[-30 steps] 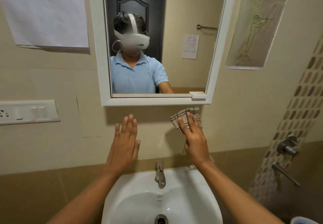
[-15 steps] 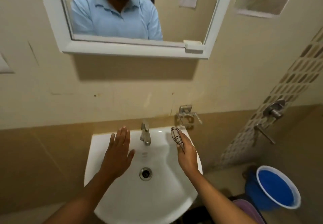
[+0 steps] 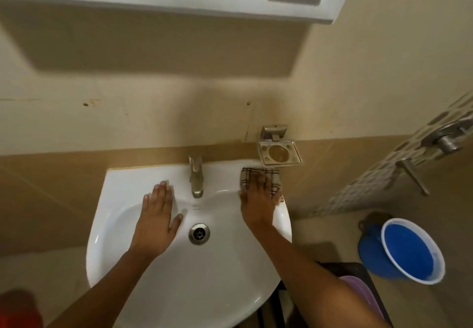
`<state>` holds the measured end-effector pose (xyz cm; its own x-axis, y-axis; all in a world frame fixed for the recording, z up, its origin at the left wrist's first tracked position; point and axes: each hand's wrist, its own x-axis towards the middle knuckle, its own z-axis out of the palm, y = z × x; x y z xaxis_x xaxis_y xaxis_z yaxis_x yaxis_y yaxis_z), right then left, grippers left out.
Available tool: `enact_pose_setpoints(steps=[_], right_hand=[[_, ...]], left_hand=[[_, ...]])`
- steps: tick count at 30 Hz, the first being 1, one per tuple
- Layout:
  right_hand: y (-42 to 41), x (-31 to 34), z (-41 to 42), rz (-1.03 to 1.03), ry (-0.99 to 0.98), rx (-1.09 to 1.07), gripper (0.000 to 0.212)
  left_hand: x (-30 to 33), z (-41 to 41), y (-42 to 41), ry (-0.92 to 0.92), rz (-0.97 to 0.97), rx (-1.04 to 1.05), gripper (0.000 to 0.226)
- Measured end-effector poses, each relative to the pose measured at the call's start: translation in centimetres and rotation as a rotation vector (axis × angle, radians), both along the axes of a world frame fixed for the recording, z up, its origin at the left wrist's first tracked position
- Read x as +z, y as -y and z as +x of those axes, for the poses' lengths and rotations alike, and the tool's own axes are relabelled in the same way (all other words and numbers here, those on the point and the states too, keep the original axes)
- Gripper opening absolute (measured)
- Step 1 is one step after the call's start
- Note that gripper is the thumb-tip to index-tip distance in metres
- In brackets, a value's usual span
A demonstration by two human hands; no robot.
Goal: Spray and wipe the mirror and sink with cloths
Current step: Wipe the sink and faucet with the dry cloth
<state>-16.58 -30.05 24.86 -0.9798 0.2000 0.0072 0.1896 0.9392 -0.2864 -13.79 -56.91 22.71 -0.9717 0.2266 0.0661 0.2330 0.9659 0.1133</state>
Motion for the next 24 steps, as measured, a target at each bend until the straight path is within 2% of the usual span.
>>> enact_pose_setpoints(steps=[3, 5, 7, 9, 13, 15, 24], right_hand=[[-1.0, -0.9, -1.3, 0.109, 0.046, 0.129, 0.075], [-3.0, -1.1, -1.6, 0.205, 0.079, 0.24, 0.078], [-4.8, -0.8, -2.6, 0.27, 0.125, 0.264, 0.077], [-5.1, -0.7, -4.0, 0.231, 0.121, 0.177, 0.074], [-3.6, -1.5, -4.9, 0.206, -0.077, 0.059, 0.069], [-3.0, -2.0, -4.7, 0.192, -0.124, 0.065, 0.068], [2.8, -2.4, -4.3, 0.071, -0.113, 0.235, 0.075]], left_hand=[[-0.7, -0.7, -0.2, 0.013, 0.038, 0.019, 0.077], [-0.7, -1.0, -0.3, 0.02, 0.056, 0.031, 0.077], [-0.6, -1.3, -0.4, 0.028, 0.079, 0.05, 0.076], [-0.4, -1.6, -0.5, 0.032, 0.097, 0.074, 0.076], [-0.2, -1.7, -0.6, 0.052, 0.09, 0.115, 0.076], [-0.2, -1.7, -0.6, 0.059, 0.083, 0.134, 0.076], [0.3, -2.3, -0.3, 0.061, 0.08, 0.165, 0.076]])
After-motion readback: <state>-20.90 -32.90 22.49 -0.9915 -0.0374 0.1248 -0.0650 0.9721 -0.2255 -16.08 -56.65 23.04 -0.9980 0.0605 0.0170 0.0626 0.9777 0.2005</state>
